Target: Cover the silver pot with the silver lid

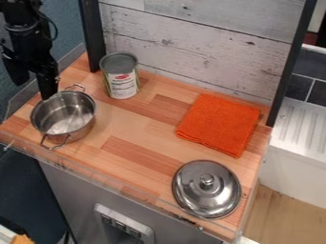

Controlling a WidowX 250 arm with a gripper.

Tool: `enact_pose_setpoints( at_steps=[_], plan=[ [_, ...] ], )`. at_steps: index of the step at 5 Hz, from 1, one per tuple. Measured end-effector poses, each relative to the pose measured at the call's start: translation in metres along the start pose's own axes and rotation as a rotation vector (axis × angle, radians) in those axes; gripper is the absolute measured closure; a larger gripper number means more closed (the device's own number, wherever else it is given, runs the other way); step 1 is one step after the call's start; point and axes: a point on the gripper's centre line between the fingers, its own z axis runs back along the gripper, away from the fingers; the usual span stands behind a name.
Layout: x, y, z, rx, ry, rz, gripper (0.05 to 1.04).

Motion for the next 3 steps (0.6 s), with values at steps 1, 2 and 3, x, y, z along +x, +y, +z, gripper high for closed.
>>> enact_pose_setpoints(
  at_steps=[1,2,3],
  plan=[
    [-0.003,-0.006,-0.012,-0.029,0.029,-0.005,0.083],
    [-0.001,-0.034,-0.009,-0.072,0.023,-0.067,0.083],
    [0.006,-0.084,0.022,-0.098,-0.050,-0.207,0.083]
  ],
)
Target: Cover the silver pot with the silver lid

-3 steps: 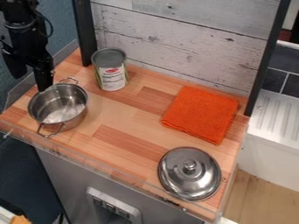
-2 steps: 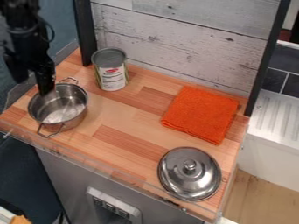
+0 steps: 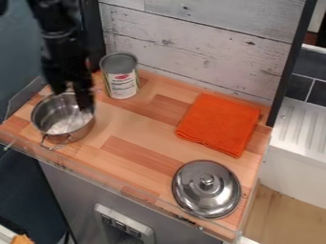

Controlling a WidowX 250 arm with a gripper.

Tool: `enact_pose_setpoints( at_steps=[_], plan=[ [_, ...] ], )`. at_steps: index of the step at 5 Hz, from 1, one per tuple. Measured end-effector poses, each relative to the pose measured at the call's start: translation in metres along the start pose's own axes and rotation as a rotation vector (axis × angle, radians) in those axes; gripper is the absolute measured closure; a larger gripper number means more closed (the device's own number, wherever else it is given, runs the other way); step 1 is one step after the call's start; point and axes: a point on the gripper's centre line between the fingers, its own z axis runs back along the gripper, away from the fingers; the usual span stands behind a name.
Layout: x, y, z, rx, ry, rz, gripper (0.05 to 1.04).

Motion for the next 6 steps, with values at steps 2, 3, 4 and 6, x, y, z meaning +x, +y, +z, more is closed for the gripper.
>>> enact_pose_setpoints(
  at_steps=[2,3,4,6],
  plan=[
    [0.004,-0.096,0.006,-0.078,-0.021,-0.187,0.083],
    [0.009,-0.144,0.001,-0.059,-0.017,-0.220,0.083],
    [0.016,-0.194,-0.003,-0.025,-0.026,-0.247,0.083],
    [0.025,-0.210,-0.024,-0.008,0.009,-0.218,0.083]
  ],
)
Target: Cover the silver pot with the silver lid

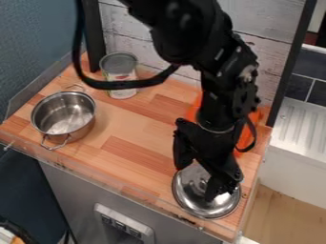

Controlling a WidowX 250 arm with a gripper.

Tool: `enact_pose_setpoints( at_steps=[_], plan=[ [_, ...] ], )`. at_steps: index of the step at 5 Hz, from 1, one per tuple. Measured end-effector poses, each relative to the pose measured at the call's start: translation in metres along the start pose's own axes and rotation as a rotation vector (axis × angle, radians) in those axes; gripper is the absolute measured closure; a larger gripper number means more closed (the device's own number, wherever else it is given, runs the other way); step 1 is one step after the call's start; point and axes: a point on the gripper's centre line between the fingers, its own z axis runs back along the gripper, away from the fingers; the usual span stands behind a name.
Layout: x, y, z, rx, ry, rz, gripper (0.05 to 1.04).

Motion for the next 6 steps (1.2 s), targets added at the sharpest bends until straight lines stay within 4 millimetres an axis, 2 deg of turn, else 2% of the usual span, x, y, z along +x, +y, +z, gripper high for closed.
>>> enact_pose_setpoints(
  at_steps=[2,3,5,6],
  plan=[
    [0.0119,-0.0005,-0.0176,-0.044,-0.006,0.057,0.083],
    [0.0152,-0.0003,-0.0194,-0.060,-0.009,0.069,0.133],
    [0.0136,0.0017,-0.0194,-0.060,-0.003,0.064,0.723],
    [0.0125,0.0043,-0.0196,-0.054,0.002,0.068,0.805]
  ],
)
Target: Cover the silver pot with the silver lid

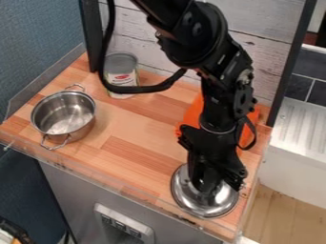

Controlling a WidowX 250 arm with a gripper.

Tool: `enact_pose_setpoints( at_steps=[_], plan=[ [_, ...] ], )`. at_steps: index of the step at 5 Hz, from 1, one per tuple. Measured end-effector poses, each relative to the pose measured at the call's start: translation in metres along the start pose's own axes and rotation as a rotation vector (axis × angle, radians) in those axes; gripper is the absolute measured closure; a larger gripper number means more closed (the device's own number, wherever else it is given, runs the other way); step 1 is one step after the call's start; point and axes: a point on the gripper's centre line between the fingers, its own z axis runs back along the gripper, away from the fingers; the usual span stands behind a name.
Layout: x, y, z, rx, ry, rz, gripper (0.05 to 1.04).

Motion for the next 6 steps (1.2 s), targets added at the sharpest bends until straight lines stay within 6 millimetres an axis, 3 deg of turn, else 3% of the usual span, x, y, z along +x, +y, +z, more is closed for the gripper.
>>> enact_pose_setpoints(
  at_steps=[1,2,3,4,6],
  plan=[
    [-0.001,0.011,0.004,0.009,0.018,0.024,0.805],
    [0.006,0.036,0.046,-0.001,-0.080,0.109,0.805],
    [-0.004,0.073,0.065,-0.004,-0.076,0.204,0.805],
    [-0.020,0.124,0.071,0.011,-0.062,0.329,0.805],
    [-0.061,0.207,0.049,0.049,0.023,0.503,0.805]
  ],
)
